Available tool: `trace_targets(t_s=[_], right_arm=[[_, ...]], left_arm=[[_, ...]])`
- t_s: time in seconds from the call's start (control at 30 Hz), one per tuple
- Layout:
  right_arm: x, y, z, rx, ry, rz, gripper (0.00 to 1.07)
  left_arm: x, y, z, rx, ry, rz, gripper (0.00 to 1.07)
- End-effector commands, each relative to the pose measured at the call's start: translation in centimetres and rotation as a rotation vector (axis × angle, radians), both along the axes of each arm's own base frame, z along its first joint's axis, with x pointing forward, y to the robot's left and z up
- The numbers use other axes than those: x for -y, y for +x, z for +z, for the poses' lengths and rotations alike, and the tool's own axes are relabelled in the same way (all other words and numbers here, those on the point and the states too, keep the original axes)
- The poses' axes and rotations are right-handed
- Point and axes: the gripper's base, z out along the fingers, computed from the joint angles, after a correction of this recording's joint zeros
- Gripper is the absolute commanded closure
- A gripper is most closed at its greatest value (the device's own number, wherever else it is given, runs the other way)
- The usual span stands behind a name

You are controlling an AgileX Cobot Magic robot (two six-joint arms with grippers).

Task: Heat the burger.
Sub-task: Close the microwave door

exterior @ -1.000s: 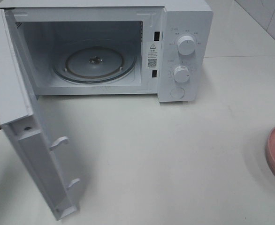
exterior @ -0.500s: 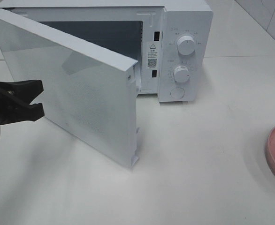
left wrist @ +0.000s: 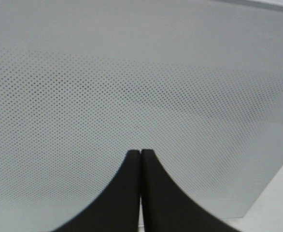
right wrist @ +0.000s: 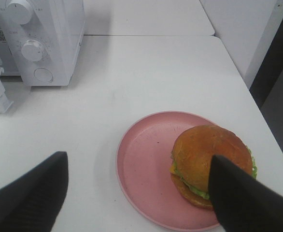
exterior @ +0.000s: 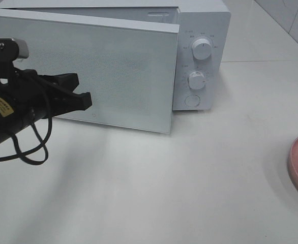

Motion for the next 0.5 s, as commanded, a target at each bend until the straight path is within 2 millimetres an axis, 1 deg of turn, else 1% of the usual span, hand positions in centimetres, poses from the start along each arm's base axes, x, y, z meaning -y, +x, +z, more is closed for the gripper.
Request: trace_targets(t_s=[0.03, 0.13, 0.17, 0.2, 0.27, 0.3, 0.37, 0.43, 0.47, 0.5], right_arm=[[0.0, -0.4, 0.0, 0.023, -0.014, 0.001, 0.33], [0.0, -0.4, 0.0, 0.023, -0.014, 0.001, 0.33], [0.0, -0.4, 0.0, 0.023, -0.014, 0.001, 0.33], [0.0, -0.4, 0.0, 0.023, -0.014, 0.001, 0.33], [0.0, -0.4, 0.0, 0.023, -0.014, 0.001, 0.33], [0.0, -0.4, 0.0, 0.023, -0.014, 0.001, 0.33], [0.0, -0.4, 0.0, 0.023, -0.014, 0.001, 0.33], [0.0, -0.4, 0.0, 0.023, -0.014, 0.001, 0.33], [0.0, -0.4, 0.0, 0.023, -0.014, 0.001, 0.33], [0.0, -0.4, 0.0, 0.023, -0.014, 0.001, 0.33]], left_arm=[[1.4, 1.0, 0.6, -0.001, -0.036, 0.023, 1.07], [1.6, 1.2, 0.5, -0.006, -0.036, 0.021, 1.07], [2.1, 1.8, 0.6, -0.009, -0.035, 0.023, 1.07], [2.1, 1.8, 0.6, -0.009, -0.035, 0.023, 1.07], [3.1, 3.0, 1.0, 0.004, -0.036, 0.022, 1.07], [3.1, 3.0, 1.0, 0.004, -0.036, 0.022, 1.07], [3.6, 3.8, 1.2, 0.001, -0.052, 0.034, 1.07], [3.8, 4.1, 1.3, -0.002, -0.053, 0.034, 1.07], [4.1, 4.7, 1.4, 0.001, -0.063, 0.045, 1.07], [4.1, 4.7, 1.4, 0.001, -0.063, 0.045, 1.07]])
